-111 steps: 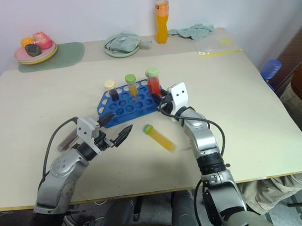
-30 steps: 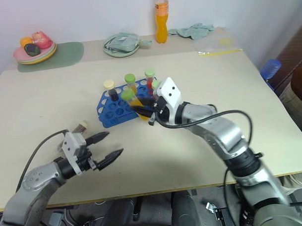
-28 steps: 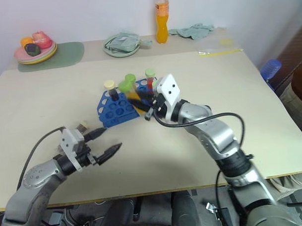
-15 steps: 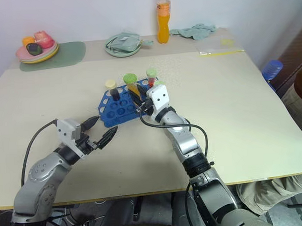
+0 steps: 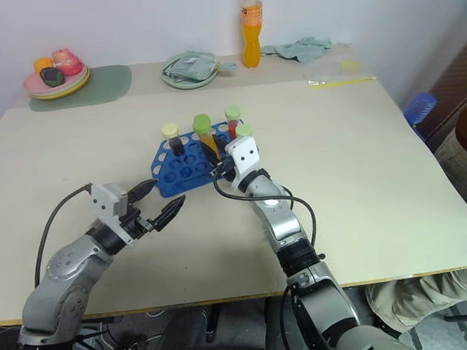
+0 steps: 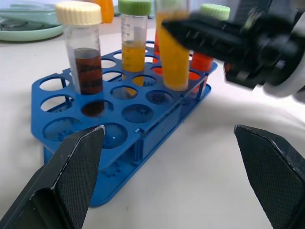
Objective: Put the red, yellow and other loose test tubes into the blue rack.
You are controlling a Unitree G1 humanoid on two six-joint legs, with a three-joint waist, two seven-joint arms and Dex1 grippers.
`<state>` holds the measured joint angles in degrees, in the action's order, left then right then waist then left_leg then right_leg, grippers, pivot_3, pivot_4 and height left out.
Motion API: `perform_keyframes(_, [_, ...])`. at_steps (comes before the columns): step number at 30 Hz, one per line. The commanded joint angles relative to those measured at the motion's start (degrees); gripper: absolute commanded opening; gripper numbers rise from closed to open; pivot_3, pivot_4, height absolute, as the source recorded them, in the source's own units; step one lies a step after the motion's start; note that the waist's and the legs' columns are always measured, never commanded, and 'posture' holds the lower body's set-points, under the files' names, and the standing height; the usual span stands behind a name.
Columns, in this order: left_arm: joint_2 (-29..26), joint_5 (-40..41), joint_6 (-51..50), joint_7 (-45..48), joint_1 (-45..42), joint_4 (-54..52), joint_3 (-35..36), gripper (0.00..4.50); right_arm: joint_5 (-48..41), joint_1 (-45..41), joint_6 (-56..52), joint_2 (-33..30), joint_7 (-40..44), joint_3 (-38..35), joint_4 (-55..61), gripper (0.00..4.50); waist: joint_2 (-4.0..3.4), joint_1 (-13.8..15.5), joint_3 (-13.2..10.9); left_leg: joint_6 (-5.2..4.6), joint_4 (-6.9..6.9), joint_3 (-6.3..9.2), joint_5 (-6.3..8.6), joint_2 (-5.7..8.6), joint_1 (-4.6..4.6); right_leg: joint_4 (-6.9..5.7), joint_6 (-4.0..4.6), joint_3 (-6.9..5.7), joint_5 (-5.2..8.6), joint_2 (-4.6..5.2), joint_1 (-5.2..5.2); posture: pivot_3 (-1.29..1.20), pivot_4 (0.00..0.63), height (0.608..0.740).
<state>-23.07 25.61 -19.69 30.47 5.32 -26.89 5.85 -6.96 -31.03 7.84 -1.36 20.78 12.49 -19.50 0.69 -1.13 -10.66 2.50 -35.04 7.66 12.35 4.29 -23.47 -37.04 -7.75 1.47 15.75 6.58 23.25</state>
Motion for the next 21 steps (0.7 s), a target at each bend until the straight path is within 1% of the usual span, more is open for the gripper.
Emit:
perform_keyframes(1, [0.2,0.1,1.2,0.3,0.1,-0.7,0.1,4.5,0.6,-1.3,1.0,1.1,0.3,-0.9,-0.1,0.69,0.0,0.0,0.0,0.0,0.0,0.0,0.0,0.0,0.0,0.0,0.0,0.0,0.0,-0.01,0.0,0.0,0.15,0.74])
perform_keyframes(3, [0.2,0.1,1.1,0.1,0.2,-0.9,0.1,4.5,-0.4,-1.2,0.4,1.2,1.7,-0.9,0.3,0.69,0.0,0.0,0.0,0.01,0.0,0.01,0.0,0.0,0.0,-0.02,0.0,0.0,0.0,-0.01,0.01,0.0,0.15,0.74])
perform_keyframes(5, [0.2,0.6,0.3,-0.5,0.4,-1.3,0.6,4.5,-1.1,-1.1,0.2,1.3,3.0,-1.0,1.4,1.73,0.0,0.0,0.0,0.0,0.0,0.01,0.0,0.0,0.0,-0.02,0.0,0.0,0.0,-0.02,0.01,0.0,0.15,0.74])
perform_keyframes(6, [0.1,0.8,-0.4,-0.9,0.3,-1.5,0.8,4.5,-1.4,-1.1,0.1,1.4,3.4,-1.1,2.1,2.11,0.0,0.0,0.0,0.01,0.0,0.01,0.0,0.0,0.0,-0.02,0.0,0.0,0.0,-0.02,0.01,0.0,0.15,0.74])
perform_keyframes(10, [-1.7,1.3,-2.7,-1.7,-0.6,-2.4,2.7,4.5,0.2,-1.1,1.3,0.8,3.8,-0.5,6.1,4.26,-0.01,0.0,0.0,0.0,0.0,0.01,0.0,0.0,0.0,-0.03,0.0,0.0,0.0,-0.02,0.02,0.0,0.15,0.74])
perform_keyframes(11, [-2.1,1.9,-3.4,-1.9,-1.0,-2.7,3.6,4.5,0.0,-1.1,0.8,0.7,4.2,-0.4,7.3,4.45,-0.01,0.0,0.0,0.0,0.0,0.02,0.0,0.0,0.0,-0.03,0.0,0.0,0.0,-0.02,0.02,0.0,0.15,0.74])
perform_keyframes(14, [-3.7,6.9,-8.2,-2.3,-2.4,-3.2,7.2,4.5,-0.7,-1.0,-0.7,-0.1,5.5,-0.5,10.9,4.45,-0.01,0.0,0.0,0.0,0.0,0.07,0.0,-0.01,0.0,-0.04,0.0,0.0,0.0,-0.02,0.02,0.0,0.15,0.74])
perform_keyframes(16, [-6.2,9.7,-12.5,-3.4,-4.7,-2.9,10.6,4.5,-1.2,-1.1,-2.7,-1.0,6.2,-1.0,14.2,4.45,0.0,0.1,0.0,0.0,-0.01,0.08,0.0,-0.02,0.0,-0.04,0.0,0.0,0.0,-0.01,0.01,0.0,0.15,0.74])
perform_keyframes(18, [-9.6,10.5,-16.9,-5.4,-7.7,-2.2,13.4,4.5,-2.2,-1.3,-5.3,-2.2,7.0,-1.7,17.6,4.45,0.0,0.1,0.0,0.02,-0.02,0.15,-0.01,-0.02,-0.01,-0.05,0.0,-0.01,0.0,-0.02,0.01,0.0,0.15,0.74])
perform_keyframes(21, [-17.1,8.4,-27.1,-8.7,-11.5,-0.5,13.7,4.5,-4.4,-1.2,-10.0,-5.0,9.3,-2.6,21.9,4.45,-0.01,0.0,0.0,0.03,-0.03,0.17,-0.02,0.0,-0.01,-0.07,0.0,-0.02,0.0,-0.04,0.01,0.0,0.15,0.74])
